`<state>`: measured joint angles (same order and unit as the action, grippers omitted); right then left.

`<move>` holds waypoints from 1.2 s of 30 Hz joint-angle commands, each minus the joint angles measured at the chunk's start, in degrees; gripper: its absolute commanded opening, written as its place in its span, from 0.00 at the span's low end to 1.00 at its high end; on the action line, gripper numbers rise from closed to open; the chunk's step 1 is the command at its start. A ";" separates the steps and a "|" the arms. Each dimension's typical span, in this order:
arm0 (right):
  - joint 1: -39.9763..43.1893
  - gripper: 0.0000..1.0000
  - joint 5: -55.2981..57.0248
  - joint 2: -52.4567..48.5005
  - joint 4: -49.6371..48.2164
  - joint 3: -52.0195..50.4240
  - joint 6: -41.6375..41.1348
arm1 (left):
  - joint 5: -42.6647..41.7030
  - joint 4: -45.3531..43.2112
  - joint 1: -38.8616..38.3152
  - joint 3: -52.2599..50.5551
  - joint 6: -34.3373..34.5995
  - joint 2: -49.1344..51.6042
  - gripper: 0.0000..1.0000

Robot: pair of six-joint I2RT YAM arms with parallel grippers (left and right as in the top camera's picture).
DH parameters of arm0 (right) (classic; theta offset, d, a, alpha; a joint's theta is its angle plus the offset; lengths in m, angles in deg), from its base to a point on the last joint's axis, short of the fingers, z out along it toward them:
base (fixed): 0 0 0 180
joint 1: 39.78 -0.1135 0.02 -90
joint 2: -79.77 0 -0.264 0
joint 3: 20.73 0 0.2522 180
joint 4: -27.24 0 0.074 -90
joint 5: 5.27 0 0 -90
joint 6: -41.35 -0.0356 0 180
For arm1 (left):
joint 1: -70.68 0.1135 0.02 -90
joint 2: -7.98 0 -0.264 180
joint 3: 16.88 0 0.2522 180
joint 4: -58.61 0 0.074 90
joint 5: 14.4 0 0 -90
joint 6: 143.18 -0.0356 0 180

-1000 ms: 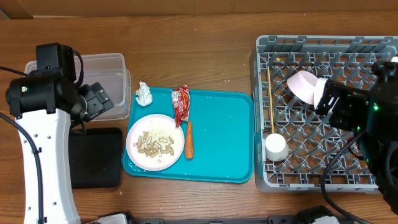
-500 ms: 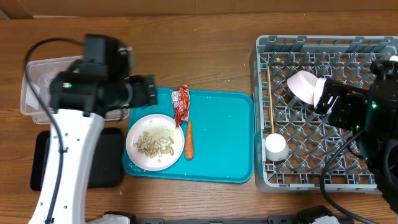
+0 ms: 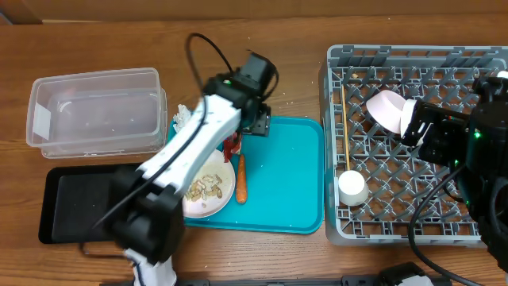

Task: Sort waste into correct bins and load items into the dishwasher
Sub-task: 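Grasp the red wrapper with left gripper and drop it in the clear bin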

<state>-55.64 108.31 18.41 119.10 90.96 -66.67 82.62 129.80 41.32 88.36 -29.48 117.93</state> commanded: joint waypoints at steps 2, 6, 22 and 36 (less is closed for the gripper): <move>-0.15 1.00 0.81 0.11 -0.15 0.50 -0.46 | 3.91 -2.29 -0.44 -0.35 2.38 8.11 0.60; -0.15 1.00 0.81 0.11 -0.15 0.50 -0.46 | 8.04 -2.43 -0.26 -0.35 5.09 13.03 0.56; -0.15 1.00 0.81 0.11 -0.15 0.50 -0.46 | 17.16 11.89 2.99 14.43 9.75 6.62 0.04; -0.15 1.00 0.81 0.11 -0.15 0.50 -0.46 | 7.48 17.09 27.71 15.93 8.94 3.80 0.15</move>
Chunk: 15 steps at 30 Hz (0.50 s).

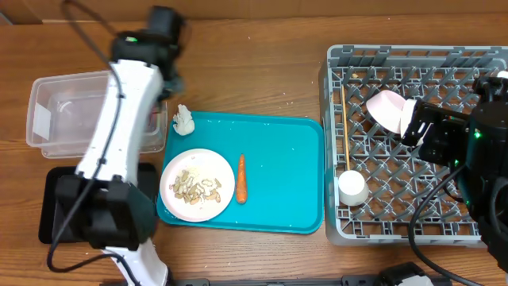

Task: Sort waste into correct bins and load items into the dishwasher
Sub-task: 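Grasp the red wrapper with left gripper and drop it in the clear bin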

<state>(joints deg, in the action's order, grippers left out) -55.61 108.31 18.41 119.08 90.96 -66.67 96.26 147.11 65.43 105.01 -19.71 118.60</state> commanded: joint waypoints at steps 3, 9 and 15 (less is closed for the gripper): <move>-0.17 1.00 0.83 0.11 -0.13 0.50 -0.46 | -10.19 0.26 5.40 -0.72 -3.89 4.09 0.22; -0.17 1.00 0.81 0.11 -0.13 0.50 -0.46 | -9.86 -1.73 1.38 -0.61 -4.22 2.08 0.37; -0.17 1.00 0.81 0.11 -0.13 0.50 -0.46 | -2.05 -5.03 -10.14 -2.99 -6.49 4.15 0.81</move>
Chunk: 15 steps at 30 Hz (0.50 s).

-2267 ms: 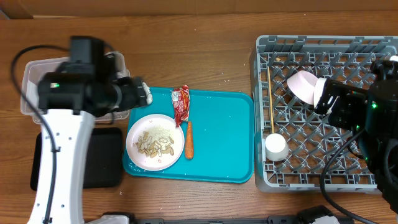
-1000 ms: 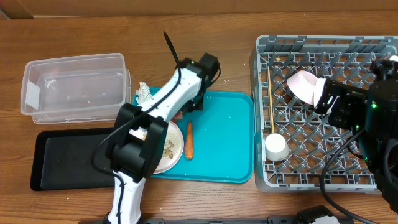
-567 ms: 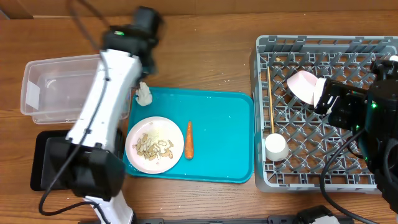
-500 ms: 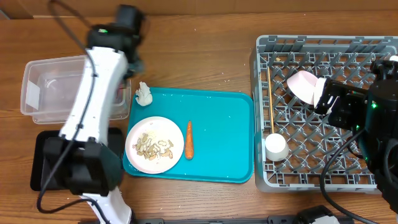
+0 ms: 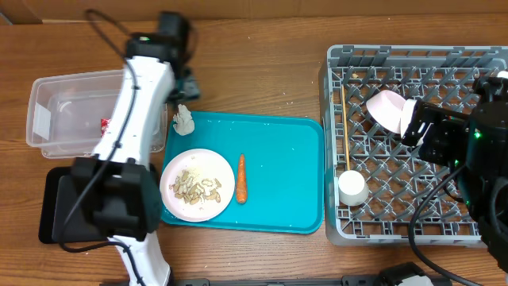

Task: Sort waste into correct bins and load items into the dishwasher
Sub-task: 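Grasp the red wrapper with left gripper and drop it in the clear bin, then grasp the white tissue with left gripper and drop it in the clear bin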

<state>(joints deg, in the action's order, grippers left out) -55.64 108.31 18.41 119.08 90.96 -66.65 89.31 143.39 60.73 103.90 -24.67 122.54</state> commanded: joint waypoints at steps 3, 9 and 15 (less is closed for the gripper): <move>-0.15 1.00 0.81 0.11 -0.13 0.50 -0.48 | 9.35 -3.45 -8.50 -3.93 -1.49 2.62 0.85; -0.15 1.00 0.81 0.11 -0.13 0.50 -0.48 | 15.02 -3.80 -8.63 -4.28 1.99 10.08 0.77; -0.15 1.00 0.81 0.11 -0.13 0.50 -0.48 | 15.43 -2.91 -7.65 -4.28 1.97 15.54 0.68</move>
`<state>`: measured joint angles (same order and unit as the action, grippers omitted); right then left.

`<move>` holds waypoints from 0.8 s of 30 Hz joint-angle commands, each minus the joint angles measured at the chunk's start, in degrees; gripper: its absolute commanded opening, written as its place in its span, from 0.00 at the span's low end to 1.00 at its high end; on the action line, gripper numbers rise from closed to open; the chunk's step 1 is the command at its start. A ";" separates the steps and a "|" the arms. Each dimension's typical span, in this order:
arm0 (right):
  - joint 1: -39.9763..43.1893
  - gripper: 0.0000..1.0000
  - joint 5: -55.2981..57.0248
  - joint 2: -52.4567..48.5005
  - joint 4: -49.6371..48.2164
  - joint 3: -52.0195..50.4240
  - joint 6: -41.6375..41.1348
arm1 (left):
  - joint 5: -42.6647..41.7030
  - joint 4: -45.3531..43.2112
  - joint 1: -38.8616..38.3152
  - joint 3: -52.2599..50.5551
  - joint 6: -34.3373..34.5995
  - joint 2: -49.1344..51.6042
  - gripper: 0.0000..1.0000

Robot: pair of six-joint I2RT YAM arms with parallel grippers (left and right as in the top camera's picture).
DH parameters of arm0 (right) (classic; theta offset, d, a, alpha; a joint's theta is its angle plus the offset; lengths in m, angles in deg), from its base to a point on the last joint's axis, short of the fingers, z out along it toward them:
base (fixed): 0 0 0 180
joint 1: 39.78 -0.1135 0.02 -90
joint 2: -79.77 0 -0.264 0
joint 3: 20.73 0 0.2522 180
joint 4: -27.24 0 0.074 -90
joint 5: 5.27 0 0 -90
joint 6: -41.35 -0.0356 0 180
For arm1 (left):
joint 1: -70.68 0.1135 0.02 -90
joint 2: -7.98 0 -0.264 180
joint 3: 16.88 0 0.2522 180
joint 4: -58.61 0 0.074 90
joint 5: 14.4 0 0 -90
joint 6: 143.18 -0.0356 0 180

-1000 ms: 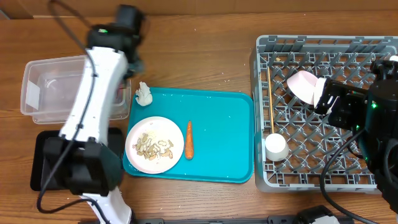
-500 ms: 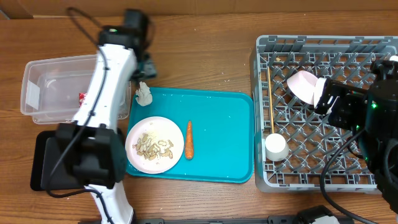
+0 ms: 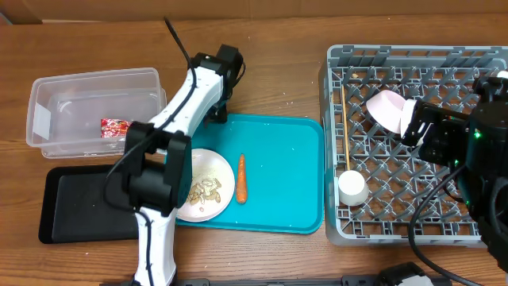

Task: Sort waste into correct bins and load items into the dishwasher
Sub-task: 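Grasp the white tissue with left gripper and drop it in the clear bin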

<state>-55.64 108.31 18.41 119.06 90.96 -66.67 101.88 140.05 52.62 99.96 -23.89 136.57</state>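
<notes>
My left gripper (image 3: 215, 112) points down at the back left edge of the teal tray (image 3: 286, 171), open with nothing in it. The left arm covers the spot just left of it. A red wrapper (image 3: 113, 127) lies in the clear plastic bin (image 3: 48, 119). On the tray are a white plate of peanut shells (image 3: 208, 189) and a carrot (image 3: 242, 179). My right gripper (image 3: 412, 121) hangs over the grey dishwasher rack (image 3: 333, 222), right beside a tilted pink bowl (image 3: 385, 107). Whether its fingers are open or shut does not show.
A black bin (image 3: 79, 206) lies at the front left, below the clear bin. In the rack stand a white cup (image 3: 352, 188) and a pair of chopsticks (image 3: 345, 127) along its left side.
The left gripper has moved right, from beside the clear bin to the tray's back left edge. The crumpled white tissue seen there is now hidden under the arm. The right arm has not moved.
The left gripper first held the red wrapper over the tray beside the plate. Then it was above the clear bin. Half a second ago the wrapper lay in that bin with the gripper clear of it. Now the gripper is back at the tray.
</notes>
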 commanded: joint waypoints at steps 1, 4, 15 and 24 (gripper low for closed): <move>-0.15 1.00 0.81 0.11 -0.11 0.50 -0.46 | 2.91 0.57 0.52 -0.35 1.18 2.03 0.66; -0.15 1.00 0.83 0.11 -0.11 0.50 -0.46 | 2.84 0.66 0.52 -0.35 1.18 3.23 0.57; -0.15 1.00 0.83 0.11 -0.11 0.50 -0.46 | 1.33 6.54 0.37 5.31 3.04 -0.11 0.04; -0.15 1.00 0.83 0.11 -0.11 0.50 -0.46 | -0.81 10.86 1.92 16.48 0.04 -12.07 0.04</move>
<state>-55.64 108.33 18.41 119.08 90.96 -66.67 101.33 150.19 53.23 113.25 -23.36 131.65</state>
